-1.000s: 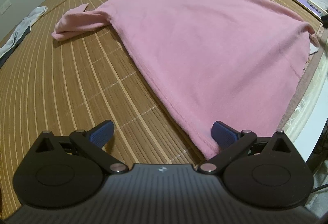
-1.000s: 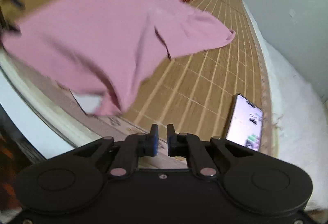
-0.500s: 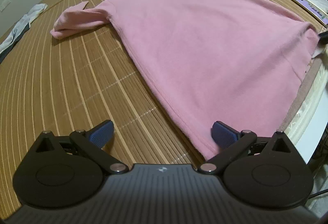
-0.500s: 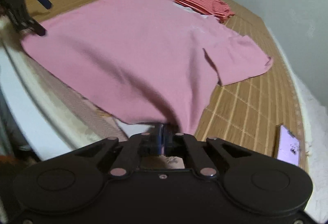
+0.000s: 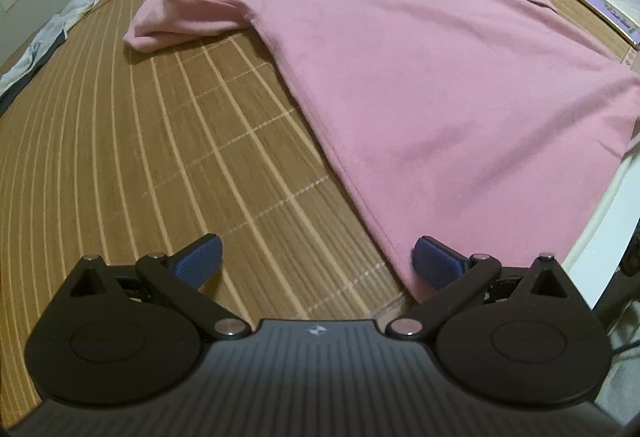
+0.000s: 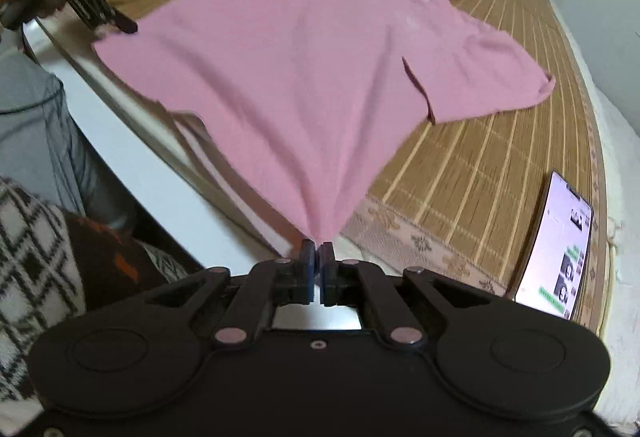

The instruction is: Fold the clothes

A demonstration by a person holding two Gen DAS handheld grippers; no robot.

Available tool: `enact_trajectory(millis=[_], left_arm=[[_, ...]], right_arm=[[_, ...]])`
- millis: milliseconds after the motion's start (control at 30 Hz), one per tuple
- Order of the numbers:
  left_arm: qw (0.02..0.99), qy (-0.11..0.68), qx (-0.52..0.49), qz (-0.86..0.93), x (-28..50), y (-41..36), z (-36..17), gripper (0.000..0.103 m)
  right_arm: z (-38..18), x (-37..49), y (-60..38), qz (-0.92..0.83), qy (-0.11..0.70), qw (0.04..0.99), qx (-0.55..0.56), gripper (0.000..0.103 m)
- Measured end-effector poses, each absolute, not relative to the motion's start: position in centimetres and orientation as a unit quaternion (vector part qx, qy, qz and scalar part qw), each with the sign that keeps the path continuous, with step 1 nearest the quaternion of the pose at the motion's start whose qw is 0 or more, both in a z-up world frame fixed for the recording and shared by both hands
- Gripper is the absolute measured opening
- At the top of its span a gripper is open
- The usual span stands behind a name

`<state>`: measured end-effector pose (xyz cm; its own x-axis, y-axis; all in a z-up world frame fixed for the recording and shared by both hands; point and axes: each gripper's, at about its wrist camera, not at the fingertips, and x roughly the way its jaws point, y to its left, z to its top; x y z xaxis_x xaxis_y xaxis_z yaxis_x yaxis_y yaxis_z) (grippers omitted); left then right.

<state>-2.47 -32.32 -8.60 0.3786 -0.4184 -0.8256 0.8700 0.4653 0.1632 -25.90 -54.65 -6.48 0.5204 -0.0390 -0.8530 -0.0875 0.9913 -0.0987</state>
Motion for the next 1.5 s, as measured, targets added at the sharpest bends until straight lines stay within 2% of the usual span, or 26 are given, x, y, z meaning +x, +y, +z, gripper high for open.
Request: enact_trajectory(millis=[100,200,300,433,533,567,600,733,833,867,933,967,1133,1300,1433,1467,1500], left_arm=[[0.775,0.367,0.31,-0.411,-2.5,-32.0,-8.5,0.103],[0.776,0.368,0.309,-0.409,-2.5,-32.0,-8.5,0.103],[0.776,0.368,0.309,-0.408,-2.5,-32.2,-8.6,0.103],[0.777,0.366,0.309,-0.409,-3.6,-30.9,-8.0,0.103],[0.779,0.362,0.313,-0.406,-3.8,-30.7,-7.6,0.103],[0.781,0.36,0.313,-0.402,-3.9,-30.5,-7.4,0.103],[0.784,0.359,0.312,-0.398,-3.8,-30.5,-7.3,0.103],[0.809,0.351,0.286,-0.374,-3.5,-29.6,-6.1,0.103],[0.821,0.35,0.253,-0.373,-3.4,-28.6,-5.1,0.103],[0.821,0.349,0.25,-0.376,-3.6,-28.5,-4.9,0.103],[0.819,0.347,0.255,-0.378,-4.1,-28.4,-4.8,0.103],[0.818,0.347,0.258,-0.379,-4.4,-28.3,-4.8,0.103],[0.824,0.344,0.251,-0.373,-4.8,-27.9,-4.4,0.103],[0.838,0.341,0.23,-0.357,-4.6,-26.6,-3.8,0.103],[0.842,0.337,0.222,-0.357,-4.7,-26.2,-3.3,0.103],[0.843,0.335,0.222,-0.357,-4.8,-26.2,-3.2,0.103],[0.844,0.332,0.221,-0.358,-4.7,-26.2,-3.2,0.103]], right_arm=[[-4.6,-26.2,-54.3,0.031,0.462,0.885,-0.046,0.026],[-3.0,-25.7,-53.4,0.068,0.392,0.917,-0.035,0.032],[-3.9,-23.5,-50.6,0.117,0.377,0.915,-0.083,0.033],[-7.0,-20.9,-47.1,0.149,0.399,0.888,-0.176,0.033],[-8.3,-20.0,-45.5,0.164,0.404,0.871,-0.229,0.026],[-8.1,-19.9,-45.5,0.168,0.408,0.869,-0.224,0.011],[-7.9,-19.9,-45.7,0.179,0.419,0.866,-0.207,0.003],[-7.2,-19.9,-46.2,0.221,0.462,0.847,-0.143,0.003],[-7.8,-20.1,-46.3,0.201,0.471,0.846,-0.151,0.003],[-7.6,-20.2,-46.2,0.197,0.46,0.852,-0.151,0.007],[-6.8,-20.7,-45.8,0.203,0.421,0.87,-0.159,0.022],[-6.6,-20.6,-45.2,0.208,0.4,0.876,-0.172,0.034],[-7.5,-17.9,-40.8,0.242,0.319,0.894,-0.2,0.038],[-9.3,-14.6,-35.2,0.284,0.284,0.886,-0.232,0.042],[-10.7,-12.7,-33.1,0.283,0.278,0.879,-0.267,0.039],[-10.8,-12.3,-33.1,0.28,0.278,0.879,-0.269,0.029],[-10.8,-11.9,-33.3,0.282,0.28,0.879,-0.265,0.011]])
